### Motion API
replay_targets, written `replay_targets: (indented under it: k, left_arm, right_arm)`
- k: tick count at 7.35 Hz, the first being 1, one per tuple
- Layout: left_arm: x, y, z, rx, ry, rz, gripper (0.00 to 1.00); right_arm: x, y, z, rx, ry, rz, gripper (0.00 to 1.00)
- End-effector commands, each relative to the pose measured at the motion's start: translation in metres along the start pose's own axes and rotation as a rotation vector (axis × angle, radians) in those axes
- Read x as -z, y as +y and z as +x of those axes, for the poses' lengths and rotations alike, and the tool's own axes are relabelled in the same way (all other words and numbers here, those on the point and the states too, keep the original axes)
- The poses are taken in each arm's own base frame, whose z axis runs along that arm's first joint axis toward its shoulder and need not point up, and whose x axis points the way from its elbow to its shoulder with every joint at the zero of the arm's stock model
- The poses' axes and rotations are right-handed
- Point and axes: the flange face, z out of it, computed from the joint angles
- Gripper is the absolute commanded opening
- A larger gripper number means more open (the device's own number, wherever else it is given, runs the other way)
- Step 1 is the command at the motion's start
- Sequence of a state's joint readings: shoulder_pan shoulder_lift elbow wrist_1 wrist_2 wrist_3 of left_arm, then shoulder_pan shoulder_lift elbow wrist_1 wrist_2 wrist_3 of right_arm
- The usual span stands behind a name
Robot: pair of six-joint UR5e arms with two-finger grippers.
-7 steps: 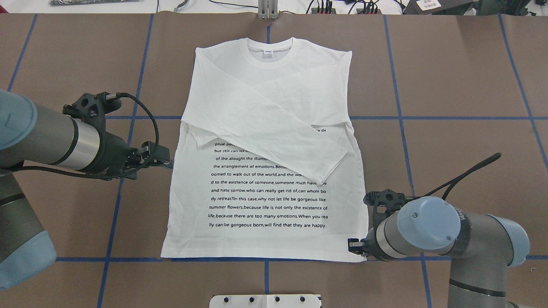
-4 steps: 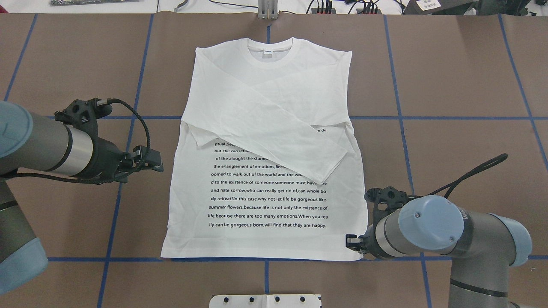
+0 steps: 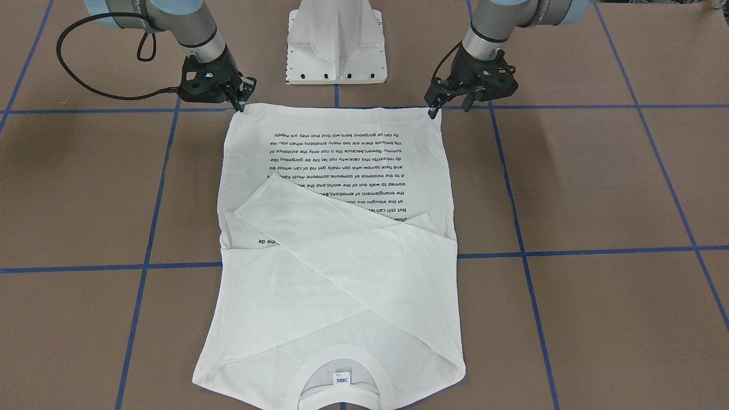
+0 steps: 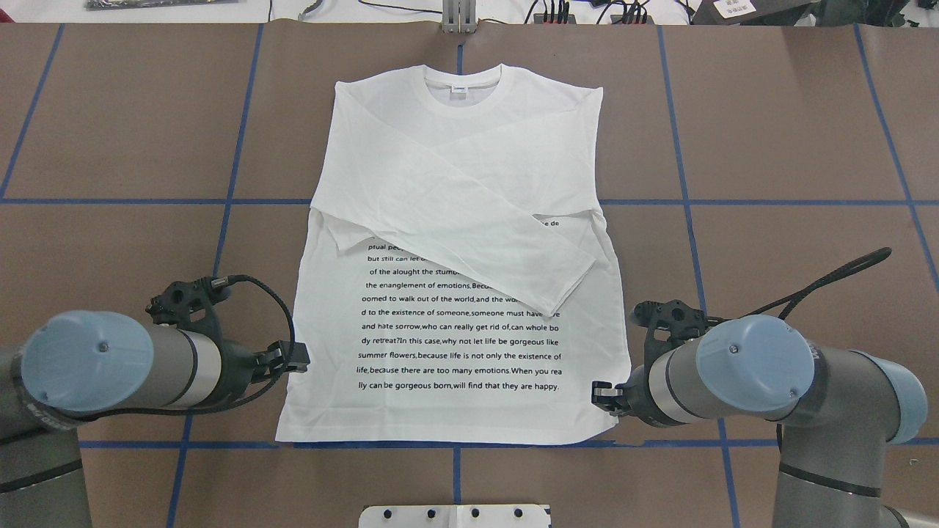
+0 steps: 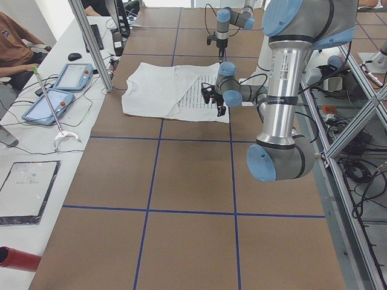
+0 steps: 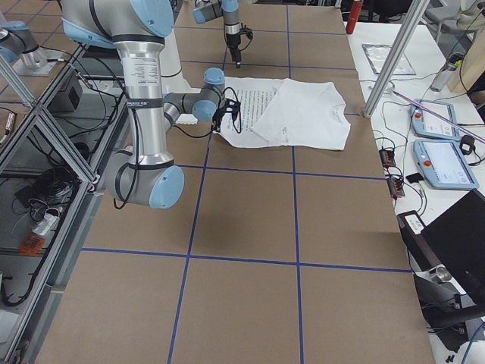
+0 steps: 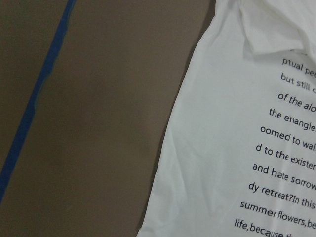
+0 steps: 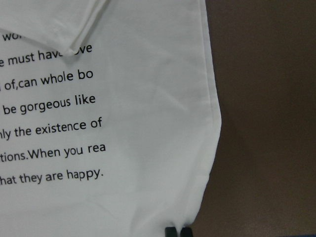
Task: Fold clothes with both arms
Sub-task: 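Move both grippers to the hem corners nearest the robot and grasp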
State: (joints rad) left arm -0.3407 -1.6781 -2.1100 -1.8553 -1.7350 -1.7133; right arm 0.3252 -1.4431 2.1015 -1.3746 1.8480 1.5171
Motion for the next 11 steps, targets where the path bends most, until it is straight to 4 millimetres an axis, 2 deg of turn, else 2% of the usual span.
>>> replay_targets:
  k: [1, 2, 4, 5, 6, 9, 11]
  left_arm:
    - [-0.021, 0.023, -0.006, 0.01, -0.034, -0.009, 0.97]
    - [-0.033, 0.02, -0.012, 0.01, -0.059, 0.001, 0.96]
    - [-0.058, 0.034, -0.018, -0.006, -0.1, -0.015, 0.92]
    - [-0.059, 0.035, -0.019, -0.007, -0.103, -0.016, 0.89]
    - [-0.058, 0.035, -0.02, -0.006, -0.106, -0.018, 0.8]
    - [-0.065, 0.05, -0.02, -0.022, -0.117, -0.038, 0.72]
    - [-0.065, 0.05, -0.019, -0.021, -0.116, -0.039, 0.65]
  right_arm:
    - [0.006, -0.006, 0.0, -0.008, -0.01, 0.007, 0.0]
    - [0.007, -0.007, 0.0, -0.009, -0.01, 0.009, 0.0]
    - [0.007, -0.007, -0.001, -0.009, -0.012, 0.008, 0.0]
    - [0.007, -0.007, -0.001, -0.009, -0.012, 0.006, 0.0]
    - [0.008, -0.008, 0.0, -0.011, -0.012, 0.007, 0.0]
    - [0.012, -0.01, 0.0, -0.012, -0.016, 0.011, 0.0]
    - [0.014, -0.011, -0.001, -0.014, -0.021, 0.012, 0.0]
